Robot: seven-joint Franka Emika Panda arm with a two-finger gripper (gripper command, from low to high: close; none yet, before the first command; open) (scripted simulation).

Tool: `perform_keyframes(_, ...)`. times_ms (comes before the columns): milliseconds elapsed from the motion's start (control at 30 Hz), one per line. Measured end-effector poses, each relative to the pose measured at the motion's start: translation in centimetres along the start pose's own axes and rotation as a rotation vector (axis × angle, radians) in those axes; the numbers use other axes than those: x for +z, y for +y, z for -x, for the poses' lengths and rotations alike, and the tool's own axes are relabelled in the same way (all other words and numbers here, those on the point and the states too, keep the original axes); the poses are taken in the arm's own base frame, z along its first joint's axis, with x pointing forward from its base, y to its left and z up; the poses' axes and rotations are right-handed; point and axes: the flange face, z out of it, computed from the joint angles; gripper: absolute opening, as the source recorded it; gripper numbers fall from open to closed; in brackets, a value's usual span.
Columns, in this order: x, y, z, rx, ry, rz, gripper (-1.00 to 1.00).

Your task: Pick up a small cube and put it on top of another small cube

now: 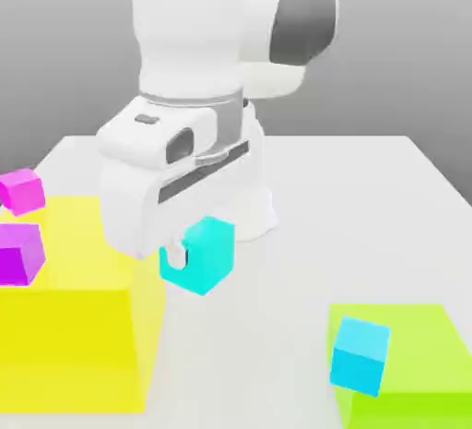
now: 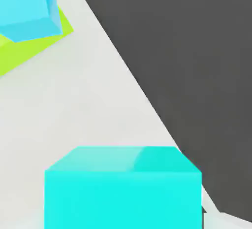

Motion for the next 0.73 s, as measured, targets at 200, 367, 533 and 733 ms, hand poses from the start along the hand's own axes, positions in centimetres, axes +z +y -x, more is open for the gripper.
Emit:
perform_keyframes(200, -4.5, 10.8, 5.3, -0.049, -0.013, -0.007, -1.00)
perform_keyframes(367, -1.0, 14.1, 7.7, -0.062, -0.016, -0.014, -1.00)
perform_keyframes(533, 0.0, 14.2, 7.9, -0.062, -0.017, -0.013, 1.00)
perform_keyframes(733, -3.9, 14.2, 7.7, -0.064, -0.014, -0.013, 1.00)
